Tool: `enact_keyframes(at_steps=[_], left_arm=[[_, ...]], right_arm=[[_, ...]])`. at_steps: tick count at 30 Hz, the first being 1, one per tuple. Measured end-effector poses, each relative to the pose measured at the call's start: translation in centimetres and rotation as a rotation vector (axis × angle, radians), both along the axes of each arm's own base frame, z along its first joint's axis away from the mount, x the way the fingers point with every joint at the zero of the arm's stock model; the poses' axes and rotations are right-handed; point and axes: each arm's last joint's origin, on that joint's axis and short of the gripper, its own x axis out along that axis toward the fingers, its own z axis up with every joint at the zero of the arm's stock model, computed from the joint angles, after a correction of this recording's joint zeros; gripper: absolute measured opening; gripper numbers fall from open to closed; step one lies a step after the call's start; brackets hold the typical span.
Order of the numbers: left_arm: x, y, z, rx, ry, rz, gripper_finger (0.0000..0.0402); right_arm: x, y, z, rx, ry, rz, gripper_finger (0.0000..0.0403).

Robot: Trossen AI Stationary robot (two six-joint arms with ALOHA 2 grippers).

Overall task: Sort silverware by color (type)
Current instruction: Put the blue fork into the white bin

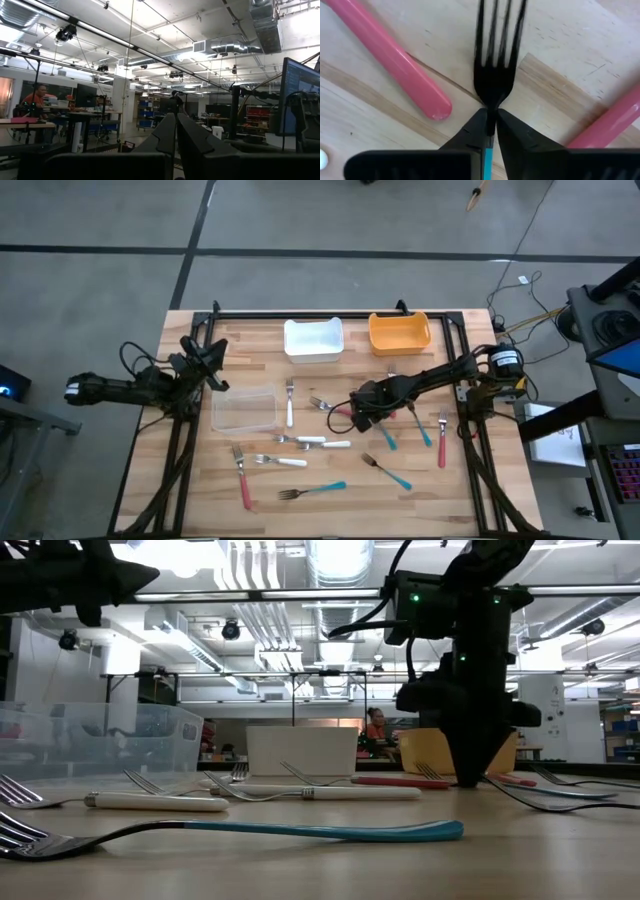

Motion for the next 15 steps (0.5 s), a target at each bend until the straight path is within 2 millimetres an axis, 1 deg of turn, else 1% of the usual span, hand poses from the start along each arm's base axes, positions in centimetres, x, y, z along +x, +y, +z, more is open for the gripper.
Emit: enact_keyframes(at_steps=[3, 6, 10, 14, 15], left_arm=[[0.0, 0.0, 0.0, 0.000, 0.000, 0.000, 0.0000], [0.0, 0.0, 0.0, 0.000, 0.000, 0.000, 0.0000], [0.0, 0.0, 0.0, 0.000, 0.000, 0.000, 0.0000], [0.0, 0.0, 0.0, -0.001, 0.001, 0.001, 0.0000], [0.0, 0.0, 0.0, -0.001, 0.001, 0.001, 0.0000]], right_arm=[[0.0, 0.0, 0.4, 0.005, -0.015, -0.012, 0.0029], [-0.1, -0.2, 1.2, 0.008, -0.056, -0.016, 0.0028], [-0.3, -1.0, 3.2, -0.006, -0.127, 0.006, 0.0028], [0.0, -2.3, 5.3, -0.028, -0.184, 0.048, 0.0028], [0.3, -2.7, 6.1, -0.040, -0.214, 0.066, 0.0028]])
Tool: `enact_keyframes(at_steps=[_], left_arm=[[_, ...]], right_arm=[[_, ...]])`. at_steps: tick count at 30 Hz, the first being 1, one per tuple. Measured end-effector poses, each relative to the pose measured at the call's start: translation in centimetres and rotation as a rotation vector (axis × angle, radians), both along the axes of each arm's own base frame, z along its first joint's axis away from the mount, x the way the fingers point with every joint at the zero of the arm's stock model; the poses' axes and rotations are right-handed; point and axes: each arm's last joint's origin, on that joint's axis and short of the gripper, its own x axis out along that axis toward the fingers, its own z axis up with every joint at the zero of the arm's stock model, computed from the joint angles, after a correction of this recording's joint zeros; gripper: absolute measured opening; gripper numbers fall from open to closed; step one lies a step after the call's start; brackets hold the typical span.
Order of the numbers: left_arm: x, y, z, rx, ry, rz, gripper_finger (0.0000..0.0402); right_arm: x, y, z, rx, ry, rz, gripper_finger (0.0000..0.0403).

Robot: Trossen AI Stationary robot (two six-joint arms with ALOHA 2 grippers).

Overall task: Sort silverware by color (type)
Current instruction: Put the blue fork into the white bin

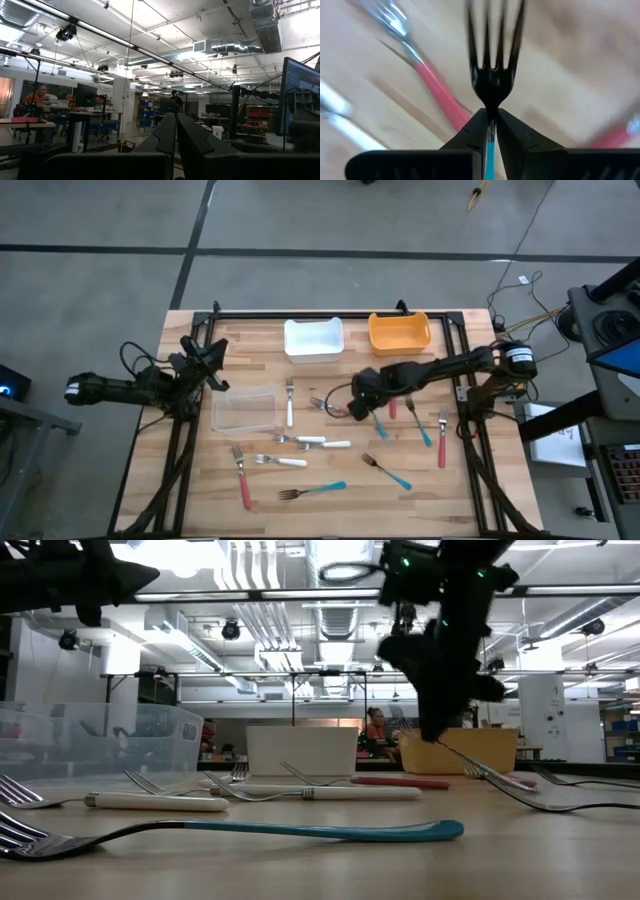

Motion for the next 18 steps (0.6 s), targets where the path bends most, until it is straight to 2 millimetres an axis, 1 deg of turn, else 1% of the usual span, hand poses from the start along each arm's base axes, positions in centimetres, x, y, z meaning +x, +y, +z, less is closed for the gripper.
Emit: enact_keyframes(at_steps=[11, 15, 18], left_arm=[[0.0, 0.0, 0.0, 0.001, 0.013, 0.018, 0.0000], [0.0, 0.0, -0.1, 0.003, 0.018, 0.021, 0.0000], [0.0, 0.0, -0.1, 0.003, 0.018, 0.022, 0.0000]], right_arm=[[3.6, -6.0, 9.1, -0.260, -0.245, 0.191, 0.0028], [4.8, -7.5, 11.0, -0.363, -0.307, 0.257, 0.0028], [5.6, -8.1, 11.9, -0.456, -0.352, 0.272, 0.0028]])
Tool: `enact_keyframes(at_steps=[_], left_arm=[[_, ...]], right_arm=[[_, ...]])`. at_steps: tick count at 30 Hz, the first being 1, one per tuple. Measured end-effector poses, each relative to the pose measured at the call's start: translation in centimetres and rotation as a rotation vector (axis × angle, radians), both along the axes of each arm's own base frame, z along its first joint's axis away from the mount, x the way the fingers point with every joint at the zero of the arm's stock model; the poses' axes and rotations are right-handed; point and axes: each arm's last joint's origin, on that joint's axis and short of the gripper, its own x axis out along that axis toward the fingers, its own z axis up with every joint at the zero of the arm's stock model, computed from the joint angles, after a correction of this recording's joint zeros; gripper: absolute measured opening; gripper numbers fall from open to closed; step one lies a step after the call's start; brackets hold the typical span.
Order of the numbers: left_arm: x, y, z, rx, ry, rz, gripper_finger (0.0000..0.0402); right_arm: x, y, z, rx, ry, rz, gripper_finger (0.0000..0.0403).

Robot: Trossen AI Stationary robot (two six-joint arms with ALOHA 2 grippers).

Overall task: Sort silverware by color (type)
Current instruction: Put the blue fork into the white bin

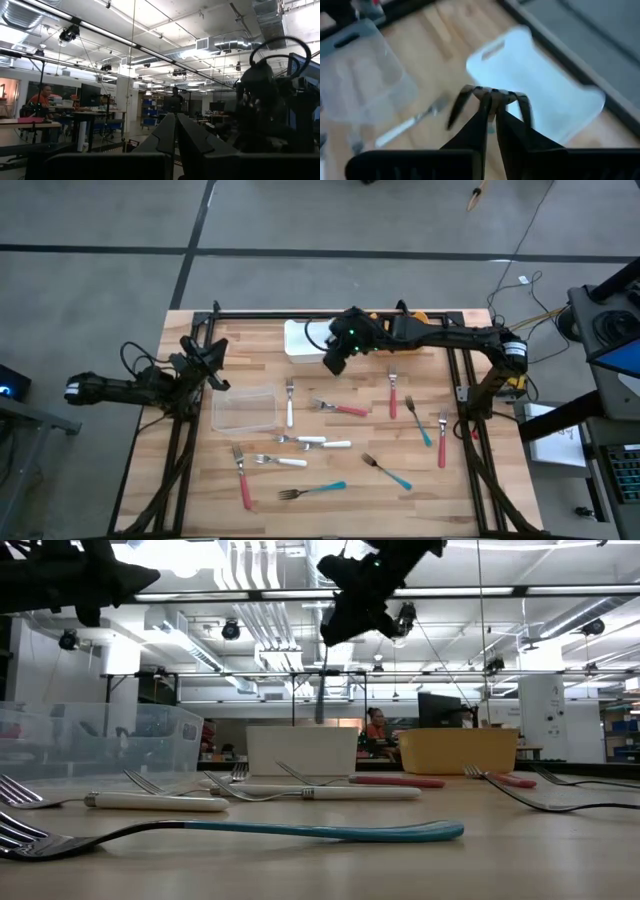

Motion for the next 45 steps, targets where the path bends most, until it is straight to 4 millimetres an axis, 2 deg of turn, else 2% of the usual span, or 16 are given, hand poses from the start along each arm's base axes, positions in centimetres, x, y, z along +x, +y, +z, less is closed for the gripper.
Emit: enact_keyframes(at_steps=[7, 16, 21, 30, 45], left_arm=[[0.0, 0.0, 0.0, 0.000, -0.001, 0.001, 0.0000], [0.0, 0.0, 0.0, 0.000, 0.001, 0.001, 0.0000], [0.0, 0.0, 0.0, 0.003, 0.003, 0.003, 0.0000], [0.0, 0.0, 0.0, 0.015, 0.017, 0.011, 0.0000], [0.1, 0.0, -0.1, 0.017, 0.025, 0.013, 0.0000]], right_arm=[[1.2, -1.8, 0.3, -0.131, -0.104, -0.002, 0.0028], [0.7, -4.6, -0.7, -0.220, -0.017, 0.008, 0.0028], [0.9, -5.8, -2.1, -0.248, 0.058, 0.044, 0.0028], [1.5, -6.6, -4.3, -0.277, 0.148, 0.094, 0.0028], [1.8, -7.0, -5.1, -0.283, 0.144, 0.080, 0.0029]])
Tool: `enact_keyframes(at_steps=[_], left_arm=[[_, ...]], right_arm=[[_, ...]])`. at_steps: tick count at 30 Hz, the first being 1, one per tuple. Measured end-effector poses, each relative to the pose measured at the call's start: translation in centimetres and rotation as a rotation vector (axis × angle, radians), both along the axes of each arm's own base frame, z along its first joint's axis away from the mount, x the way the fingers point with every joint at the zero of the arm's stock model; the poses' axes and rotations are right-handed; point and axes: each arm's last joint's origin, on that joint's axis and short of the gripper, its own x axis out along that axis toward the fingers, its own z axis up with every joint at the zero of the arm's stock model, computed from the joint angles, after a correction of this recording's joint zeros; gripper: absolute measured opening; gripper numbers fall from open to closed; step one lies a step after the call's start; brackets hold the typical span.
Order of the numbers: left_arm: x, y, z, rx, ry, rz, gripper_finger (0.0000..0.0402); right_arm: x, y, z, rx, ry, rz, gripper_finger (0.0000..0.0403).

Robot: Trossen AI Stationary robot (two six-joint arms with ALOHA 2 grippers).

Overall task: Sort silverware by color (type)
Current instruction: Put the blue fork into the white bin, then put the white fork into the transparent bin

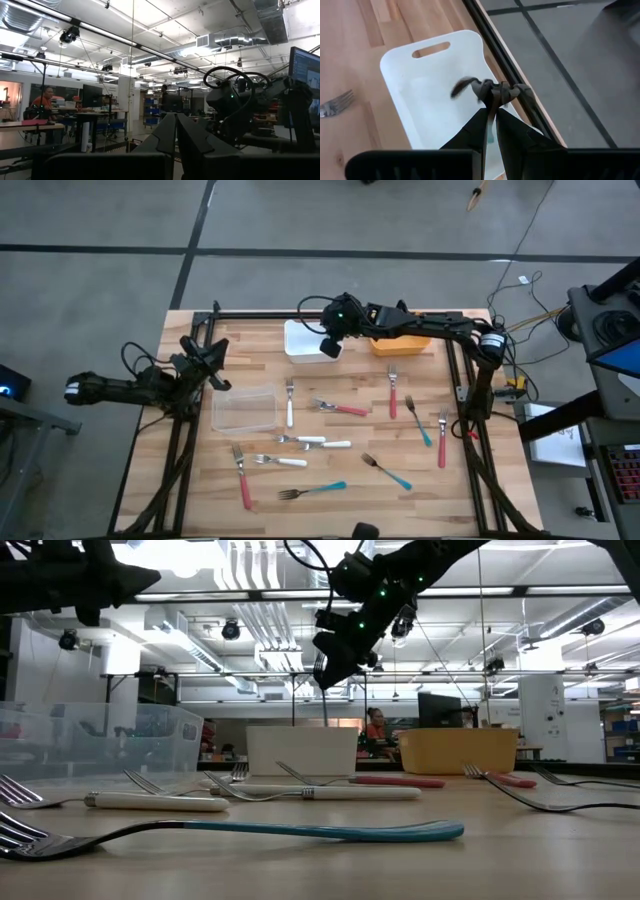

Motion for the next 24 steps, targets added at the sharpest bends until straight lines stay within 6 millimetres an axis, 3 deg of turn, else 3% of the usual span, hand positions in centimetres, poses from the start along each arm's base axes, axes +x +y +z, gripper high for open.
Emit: enact_keyframes(at_steps=[8, 24], left_arm=[[0.01, 0.00, -0.01, 0.000, 0.001, 0.001, 0.0000], [0.01, 0.00, -0.01, 0.000, 0.001, 0.001, 0.0000]], right_arm=[[0.11, 0.03, 0.08, 0.000, -0.015, 0.006, 0.0034], [0.56, -0.15, -0.54, 0.021, -0.041, -0.029, 0.0122]])
